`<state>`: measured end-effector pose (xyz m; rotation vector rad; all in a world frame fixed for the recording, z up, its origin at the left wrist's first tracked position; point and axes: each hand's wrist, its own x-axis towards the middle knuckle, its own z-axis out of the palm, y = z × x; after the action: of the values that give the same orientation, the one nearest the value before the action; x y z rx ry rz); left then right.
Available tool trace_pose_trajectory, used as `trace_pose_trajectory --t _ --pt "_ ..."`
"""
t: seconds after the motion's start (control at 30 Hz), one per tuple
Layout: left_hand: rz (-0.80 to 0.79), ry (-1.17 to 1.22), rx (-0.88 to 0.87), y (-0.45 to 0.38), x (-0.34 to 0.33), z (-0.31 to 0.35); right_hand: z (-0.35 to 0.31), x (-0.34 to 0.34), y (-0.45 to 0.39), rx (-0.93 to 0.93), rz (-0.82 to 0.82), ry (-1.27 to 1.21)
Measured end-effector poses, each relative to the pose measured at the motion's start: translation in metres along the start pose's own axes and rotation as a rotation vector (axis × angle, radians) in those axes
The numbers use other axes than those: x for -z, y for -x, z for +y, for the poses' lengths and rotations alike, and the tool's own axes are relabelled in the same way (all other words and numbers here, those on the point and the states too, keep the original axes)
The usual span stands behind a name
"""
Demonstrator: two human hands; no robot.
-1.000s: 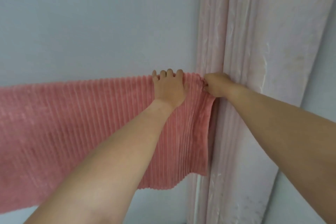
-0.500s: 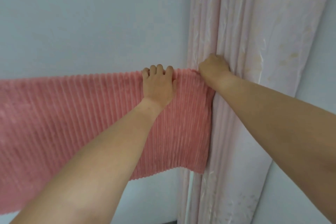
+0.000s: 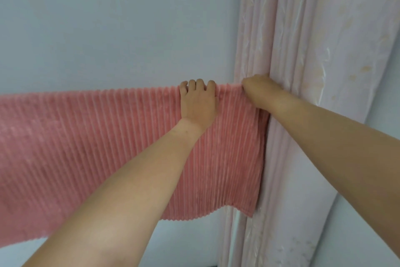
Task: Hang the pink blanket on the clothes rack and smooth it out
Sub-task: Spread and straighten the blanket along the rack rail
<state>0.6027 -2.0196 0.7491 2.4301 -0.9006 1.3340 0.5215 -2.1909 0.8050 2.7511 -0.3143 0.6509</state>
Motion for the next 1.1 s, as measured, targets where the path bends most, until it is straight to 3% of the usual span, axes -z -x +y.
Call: trace_pose_trajectory --t 0.23,0.37,0.5,0.7,0.97,1.1 --pt "0.045 0.054 -0.035 0.012 -0.007 0.010 -0.003 0.003 0.022 -0.154 0.096 0.110" --pt "0.104 0.089 0.066 0.031 -0.008 0.012 -0.055 -0.025 0.040 -0.228 0.390 -0.012" --pt "0.128 0.102 0.055 0.064 0.001 -0.004 -0.112 -0.056 0.061 -0.141 0.437 -0.225" --pt "0.075 0.018 0.186 0.110 0.045 -0.074 -0.181 -0.010 0.035 0.017 0.606 -0.455" --pt "-0.107 -0.071 0.379 0.111 0.129 -0.200 -0.283 0.049 -0.011 0.211 0.483 -0.431" --pt "-0.257 -0.131 0.389 0.113 0.142 -0.269 -0.317 0.054 -0.025 0.179 0.412 -0.372"
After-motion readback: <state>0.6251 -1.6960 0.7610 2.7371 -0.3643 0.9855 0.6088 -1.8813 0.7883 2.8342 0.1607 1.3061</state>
